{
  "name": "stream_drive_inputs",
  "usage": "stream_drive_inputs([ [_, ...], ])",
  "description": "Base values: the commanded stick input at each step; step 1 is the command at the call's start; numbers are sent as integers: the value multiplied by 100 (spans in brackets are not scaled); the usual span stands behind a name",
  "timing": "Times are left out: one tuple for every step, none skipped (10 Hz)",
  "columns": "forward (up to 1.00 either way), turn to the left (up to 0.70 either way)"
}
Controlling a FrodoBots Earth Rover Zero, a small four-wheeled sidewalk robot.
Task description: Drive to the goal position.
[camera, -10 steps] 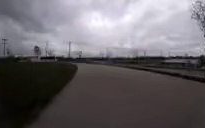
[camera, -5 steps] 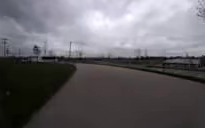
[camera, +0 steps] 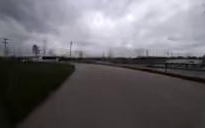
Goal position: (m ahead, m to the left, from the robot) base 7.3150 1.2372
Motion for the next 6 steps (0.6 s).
stream_drive_inputs([
  [100, 0],
  [100, 0],
  [100, 0],
  [100, 0],
  [100, 0],
  [100, 0],
])
